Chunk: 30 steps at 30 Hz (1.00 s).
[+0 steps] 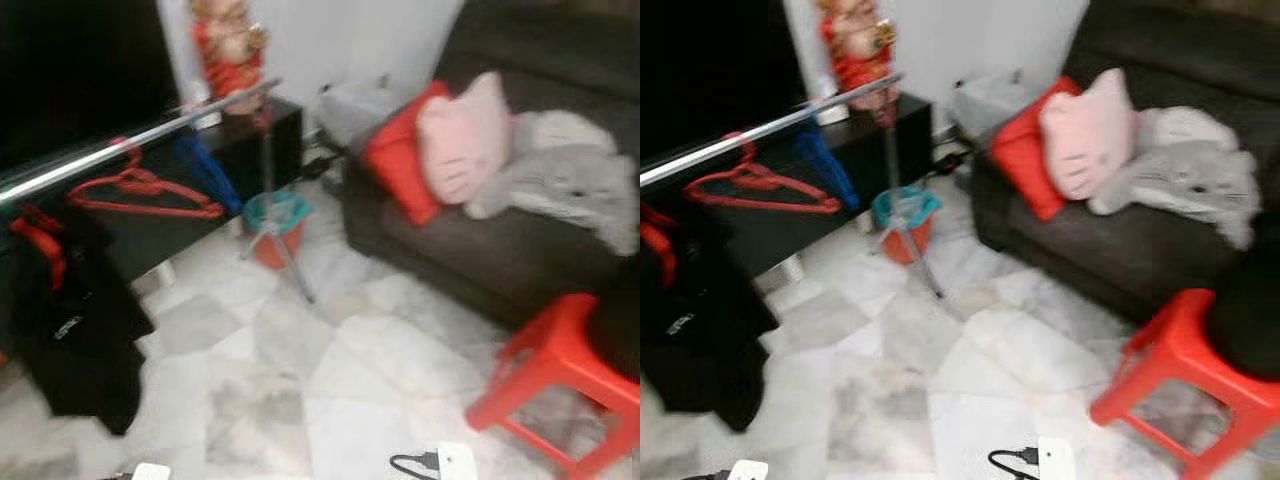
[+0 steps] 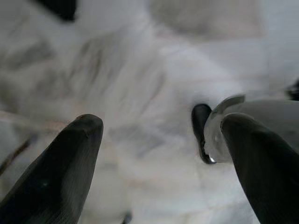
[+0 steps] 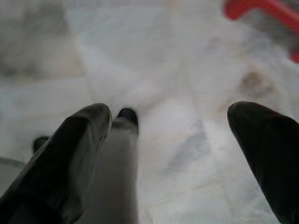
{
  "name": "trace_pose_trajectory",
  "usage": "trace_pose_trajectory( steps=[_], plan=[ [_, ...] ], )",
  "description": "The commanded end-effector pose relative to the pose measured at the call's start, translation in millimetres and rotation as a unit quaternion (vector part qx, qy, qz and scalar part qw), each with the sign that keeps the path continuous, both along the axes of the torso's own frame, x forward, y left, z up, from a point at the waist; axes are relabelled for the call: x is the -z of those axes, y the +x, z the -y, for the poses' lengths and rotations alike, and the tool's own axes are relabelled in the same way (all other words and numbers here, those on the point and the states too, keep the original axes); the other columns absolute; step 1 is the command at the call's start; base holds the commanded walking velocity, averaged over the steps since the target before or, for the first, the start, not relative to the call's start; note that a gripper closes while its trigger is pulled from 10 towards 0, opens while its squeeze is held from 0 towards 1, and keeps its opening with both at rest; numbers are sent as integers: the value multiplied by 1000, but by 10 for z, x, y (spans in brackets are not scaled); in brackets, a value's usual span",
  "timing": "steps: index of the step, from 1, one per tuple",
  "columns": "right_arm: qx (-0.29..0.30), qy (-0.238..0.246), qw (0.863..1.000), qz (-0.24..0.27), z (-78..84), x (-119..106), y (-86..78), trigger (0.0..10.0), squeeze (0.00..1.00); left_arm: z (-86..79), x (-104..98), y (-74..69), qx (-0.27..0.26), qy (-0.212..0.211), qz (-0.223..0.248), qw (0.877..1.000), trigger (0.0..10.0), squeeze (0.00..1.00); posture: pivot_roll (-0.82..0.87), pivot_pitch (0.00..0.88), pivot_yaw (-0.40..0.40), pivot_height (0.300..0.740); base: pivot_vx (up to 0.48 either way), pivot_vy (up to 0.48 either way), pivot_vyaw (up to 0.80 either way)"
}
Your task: Hang hanger
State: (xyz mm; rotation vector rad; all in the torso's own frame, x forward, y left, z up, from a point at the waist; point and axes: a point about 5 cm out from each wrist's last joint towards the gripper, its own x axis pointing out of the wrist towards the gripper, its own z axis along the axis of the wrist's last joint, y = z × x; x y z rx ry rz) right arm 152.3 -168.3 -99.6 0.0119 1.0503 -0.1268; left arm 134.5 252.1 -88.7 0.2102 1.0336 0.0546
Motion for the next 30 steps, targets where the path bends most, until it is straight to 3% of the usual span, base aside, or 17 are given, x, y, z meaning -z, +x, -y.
trace_pose_trajectory(
  steps=[1,20,24,30],
  plan=[
    [-3,16,1000,4,-129,1,13,10000,0,-78,0,-60,2,12,-14,1000,10000,0,44,0,-28,740,0,0,-750],
    [6,20,1000,10,-144,-6,28,10000,0,-86,-13,-36,11,17,-10,1000,10000,0,45,0,-21,740,0,0,-752],
    [7,22,1000,12,-148,-7,30,10000,0,-88,-12,-38,8,16,-10,1000,10000,0,47,0,-20,740,0,-385,-752],
    [7,21,1000,11,-149,-4,22,10000,0,-86,-10,-44,11,15,-12,1000,10000,0,46,0,-18,740,0,0,-750]
  ],
)
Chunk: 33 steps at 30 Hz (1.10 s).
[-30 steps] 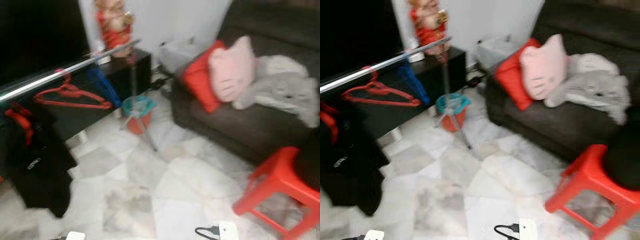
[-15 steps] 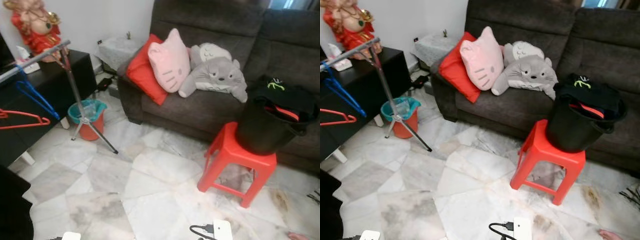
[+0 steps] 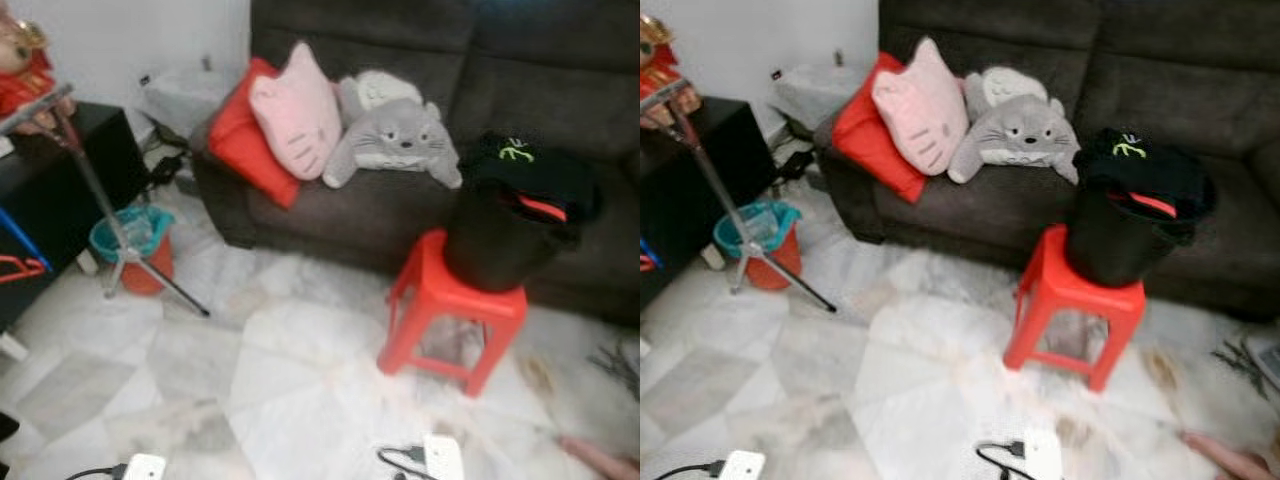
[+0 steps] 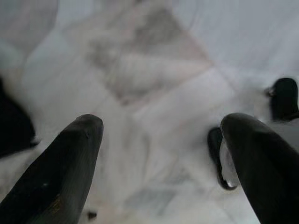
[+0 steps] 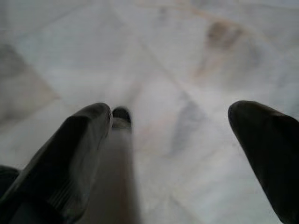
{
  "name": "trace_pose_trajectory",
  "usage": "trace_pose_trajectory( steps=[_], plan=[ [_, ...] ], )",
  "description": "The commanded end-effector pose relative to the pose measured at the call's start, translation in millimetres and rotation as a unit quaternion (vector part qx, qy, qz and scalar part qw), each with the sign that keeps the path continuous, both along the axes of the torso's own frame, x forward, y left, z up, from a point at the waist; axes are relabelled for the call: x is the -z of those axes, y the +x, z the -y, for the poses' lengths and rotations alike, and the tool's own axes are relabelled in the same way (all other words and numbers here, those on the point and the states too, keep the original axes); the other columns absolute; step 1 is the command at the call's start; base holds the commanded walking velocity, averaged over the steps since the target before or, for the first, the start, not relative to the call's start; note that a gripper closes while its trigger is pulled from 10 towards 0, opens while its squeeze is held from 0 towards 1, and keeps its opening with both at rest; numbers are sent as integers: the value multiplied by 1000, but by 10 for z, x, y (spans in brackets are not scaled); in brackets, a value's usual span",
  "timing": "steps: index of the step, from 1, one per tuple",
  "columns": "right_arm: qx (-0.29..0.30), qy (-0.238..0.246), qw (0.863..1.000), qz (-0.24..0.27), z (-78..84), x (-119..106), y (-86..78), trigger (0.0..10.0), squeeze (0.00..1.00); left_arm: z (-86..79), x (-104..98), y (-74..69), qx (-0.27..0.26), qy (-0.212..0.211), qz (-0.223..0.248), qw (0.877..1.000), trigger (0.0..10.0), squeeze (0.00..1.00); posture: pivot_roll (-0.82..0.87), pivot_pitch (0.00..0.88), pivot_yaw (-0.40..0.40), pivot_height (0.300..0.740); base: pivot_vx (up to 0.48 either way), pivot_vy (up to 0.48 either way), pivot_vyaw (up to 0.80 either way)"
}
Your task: Hang hanger
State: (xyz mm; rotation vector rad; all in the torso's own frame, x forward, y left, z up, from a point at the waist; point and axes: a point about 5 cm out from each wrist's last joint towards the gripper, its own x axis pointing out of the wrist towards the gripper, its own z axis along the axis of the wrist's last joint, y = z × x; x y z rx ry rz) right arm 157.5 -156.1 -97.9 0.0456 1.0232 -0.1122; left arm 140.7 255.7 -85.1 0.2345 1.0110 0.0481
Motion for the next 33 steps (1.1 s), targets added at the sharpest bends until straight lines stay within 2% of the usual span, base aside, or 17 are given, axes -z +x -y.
trace_pose_trajectory(
  steps=[1,12,22,26,33],
  plan=[
    [4,4,1000,-4,-26,13,-30,10000,0,-47,26,-104,6,7,-23,1000,10000,0,47,0,-19,740,0,0,-750],
    [19,11,1000,8,-27,5,-22,10000,0,-46,29,-110,-4,3,-22,1000,10000,0,47,0,-19,740,0,0,-732],
    [26,15,999,37,-33,-25,25,10000,0,-42,21,-91,-22,-9,-8,1000,10000,0,50,0,-20,740,0,0,0],
    [18,17,997,71,-45,-68,90,10000,0,-50,-15,-45,-70,-27,41,996,10000,0,52,0,-16,740,0,0,0],
    [18,2,994,111,-42,-126,159,10000,0,-61,-82,38,-88,-32,100,991,10000,0,62,0,-14,740,0,0,0]
  ],
)
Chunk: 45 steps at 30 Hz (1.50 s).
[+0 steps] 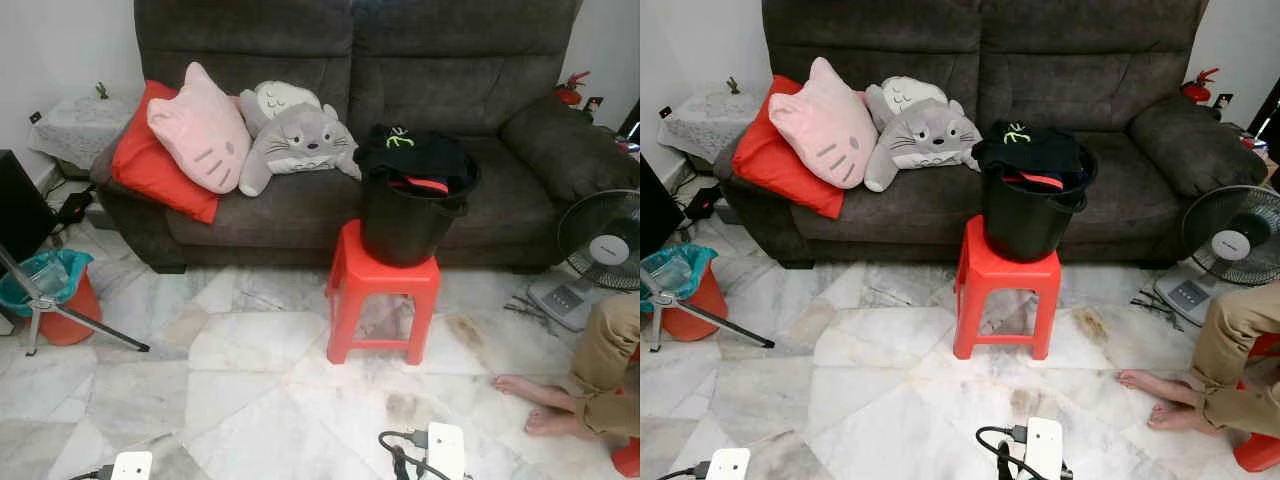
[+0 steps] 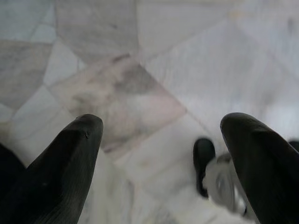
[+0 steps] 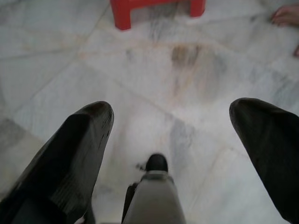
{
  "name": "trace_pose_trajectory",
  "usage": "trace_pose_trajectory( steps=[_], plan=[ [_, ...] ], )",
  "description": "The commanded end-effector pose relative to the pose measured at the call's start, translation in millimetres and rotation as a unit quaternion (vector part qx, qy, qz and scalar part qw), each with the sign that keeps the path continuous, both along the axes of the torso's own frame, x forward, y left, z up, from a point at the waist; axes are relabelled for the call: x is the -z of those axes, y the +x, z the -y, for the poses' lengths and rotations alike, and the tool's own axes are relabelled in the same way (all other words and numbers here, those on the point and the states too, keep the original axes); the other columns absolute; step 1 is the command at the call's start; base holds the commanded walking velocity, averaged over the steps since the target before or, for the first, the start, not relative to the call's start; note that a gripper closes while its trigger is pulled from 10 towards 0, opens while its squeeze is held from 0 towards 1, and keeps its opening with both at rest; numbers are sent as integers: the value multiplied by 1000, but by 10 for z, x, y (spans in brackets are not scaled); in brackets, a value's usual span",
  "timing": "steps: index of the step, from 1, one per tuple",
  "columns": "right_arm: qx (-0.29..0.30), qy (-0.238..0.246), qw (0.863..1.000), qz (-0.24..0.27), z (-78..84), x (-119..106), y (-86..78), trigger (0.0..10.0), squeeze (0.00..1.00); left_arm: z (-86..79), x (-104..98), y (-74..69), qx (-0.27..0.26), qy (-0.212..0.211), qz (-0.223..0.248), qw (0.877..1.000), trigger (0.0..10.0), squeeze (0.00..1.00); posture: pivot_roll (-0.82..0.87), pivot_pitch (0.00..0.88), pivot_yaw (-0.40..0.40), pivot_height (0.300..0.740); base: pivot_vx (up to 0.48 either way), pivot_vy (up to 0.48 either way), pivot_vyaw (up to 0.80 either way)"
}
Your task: Hang hanger
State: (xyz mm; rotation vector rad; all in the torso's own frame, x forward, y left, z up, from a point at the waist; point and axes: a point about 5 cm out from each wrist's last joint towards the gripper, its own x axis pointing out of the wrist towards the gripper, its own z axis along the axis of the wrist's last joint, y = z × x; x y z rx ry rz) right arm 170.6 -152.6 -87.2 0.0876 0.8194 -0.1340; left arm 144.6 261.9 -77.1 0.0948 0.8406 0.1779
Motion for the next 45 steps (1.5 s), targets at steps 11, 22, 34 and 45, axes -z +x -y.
trace_pose_trajectory(
  steps=[11,22,34,45],
  plan=[
    [0,-73,976,205,296,-558,695,10000,0,121,-489,688,15,16,230,973,10000,0,49,0,-20,740,0,0,0],
    [-4,-88,937,339,419,-1018,1004,10000,0,225,-1065,1037,41,31,391,919,10000,0,54,0,-34,740,0,0,0],
    [-37,-122,912,389,511,-1230,977,10000,0,427,-1362,1057,91,13,431,898,10000,0,19,0,-28,740,0,0,0],
    [-59,-120,909,395,538,-1361,989,10000,0,584,-1434,986,115,5,417,902,10000,0,28,0,-83,740,0,0,0]
  ],
)
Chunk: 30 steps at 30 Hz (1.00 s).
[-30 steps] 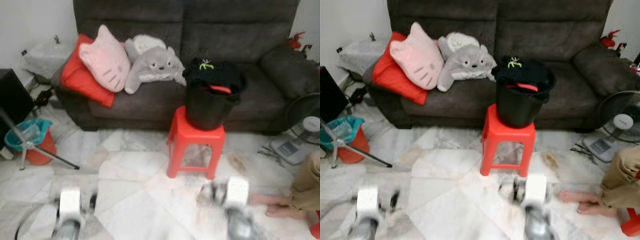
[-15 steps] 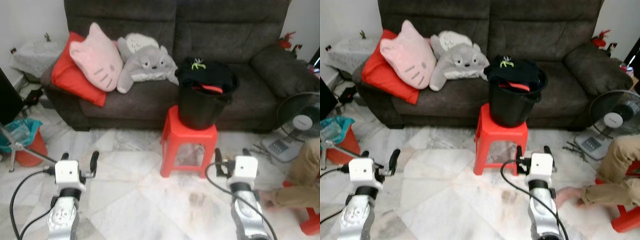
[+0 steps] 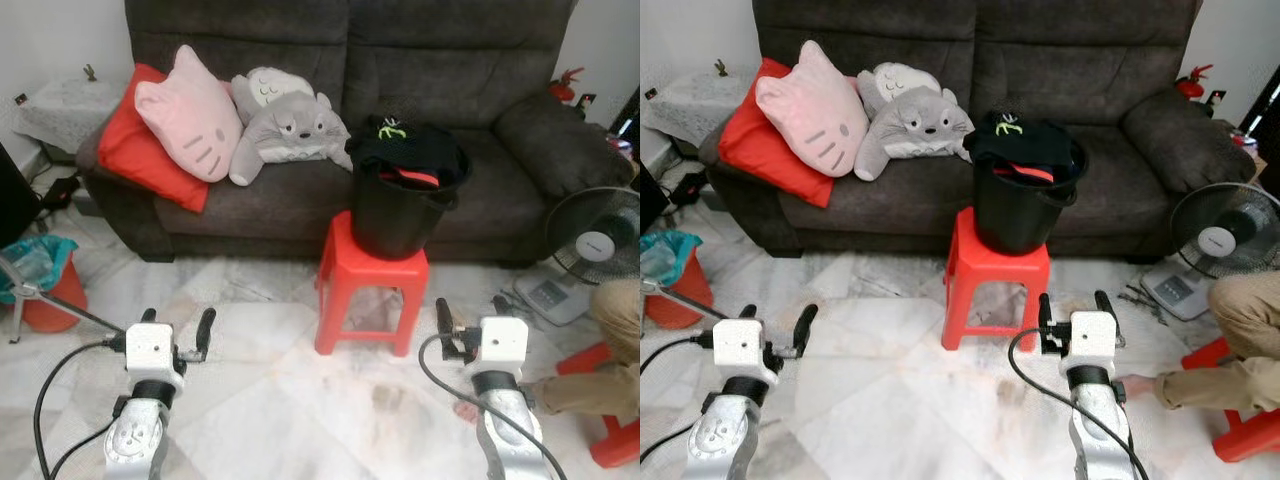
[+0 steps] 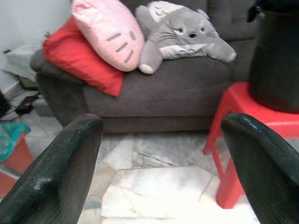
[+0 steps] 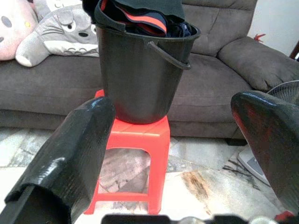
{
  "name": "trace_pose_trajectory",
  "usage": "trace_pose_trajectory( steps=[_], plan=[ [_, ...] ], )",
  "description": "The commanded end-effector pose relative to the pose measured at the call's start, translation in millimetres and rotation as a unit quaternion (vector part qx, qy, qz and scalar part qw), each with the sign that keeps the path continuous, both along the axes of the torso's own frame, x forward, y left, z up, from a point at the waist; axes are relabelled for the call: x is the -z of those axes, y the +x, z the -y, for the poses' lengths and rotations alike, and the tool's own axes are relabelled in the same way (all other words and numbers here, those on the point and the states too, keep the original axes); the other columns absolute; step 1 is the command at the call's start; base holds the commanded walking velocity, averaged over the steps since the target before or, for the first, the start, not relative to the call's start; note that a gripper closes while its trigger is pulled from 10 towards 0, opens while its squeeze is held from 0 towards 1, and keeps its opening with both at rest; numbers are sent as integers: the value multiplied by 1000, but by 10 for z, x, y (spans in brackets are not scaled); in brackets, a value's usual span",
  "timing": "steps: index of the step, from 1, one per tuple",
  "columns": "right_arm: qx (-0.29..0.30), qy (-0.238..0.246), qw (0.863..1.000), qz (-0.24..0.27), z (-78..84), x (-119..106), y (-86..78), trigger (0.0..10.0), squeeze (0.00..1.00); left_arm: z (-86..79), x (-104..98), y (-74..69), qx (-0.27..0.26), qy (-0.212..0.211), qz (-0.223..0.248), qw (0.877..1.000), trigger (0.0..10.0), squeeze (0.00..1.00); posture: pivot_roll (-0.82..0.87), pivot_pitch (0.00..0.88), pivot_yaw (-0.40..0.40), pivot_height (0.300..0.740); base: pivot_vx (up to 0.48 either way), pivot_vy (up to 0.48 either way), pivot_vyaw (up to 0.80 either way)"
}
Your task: Hang hanger
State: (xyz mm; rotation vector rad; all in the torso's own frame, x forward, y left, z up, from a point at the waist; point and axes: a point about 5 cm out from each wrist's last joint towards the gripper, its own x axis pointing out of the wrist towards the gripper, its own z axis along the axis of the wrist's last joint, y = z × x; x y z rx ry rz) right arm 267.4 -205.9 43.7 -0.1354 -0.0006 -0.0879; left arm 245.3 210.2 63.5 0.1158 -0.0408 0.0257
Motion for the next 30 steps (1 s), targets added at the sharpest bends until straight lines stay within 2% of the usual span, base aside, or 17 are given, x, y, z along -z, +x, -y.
trace_pose_trajectory(
  steps=[1,4,10,15,17,21,26,30],
  plan=[
    [-8,-1,1000,4,5,-52,20,10000,0,67,-28,-20,18,-1,-4,1000,10000,0,28,0,-83,740,0,0,0],
    [-15,-6,1000,2,-21,-61,38,10000,0,64,-16,-84,17,1,-9,1000,10000,0,28,0,-83,740,0,0,0],
    [-26,-2,1000,3,-53,-112,27,10000,0,83,-58,-110,20,2,-14,1000,10000,0,36,0,-79,740,0,0,0],
    [-34,0,999,0,-81,-110,52,10000,0,29,-88,-131,5,27,-10,1000,10000,0,52,0,-83,740,0,0,0],
    [-32,1,999,1,-78,-119,52,10000,0,27,-79,-161,15,5,-18,1000,10000,0,60,0,-86,740,0,0,0],
    [-33,1,999,4,-96,-149,56,10000,0,-50,-114,-196,-2,-14,-12,1000,10000,0,49,0,-75,740,0,0,0],
    [-17,-1,1000,10,-45,-202,2,10000,0,-68,-150,-188,6,-13,-19,1000,10000,0,22,0,-52,740,0,0,0],
    [-12,1,1000,5,-33,-180,-60,10000,0,-102,-197,-181,7,-8,-17,1000,10000,0,17,0,-48,740,319,0,0]
  ],
)
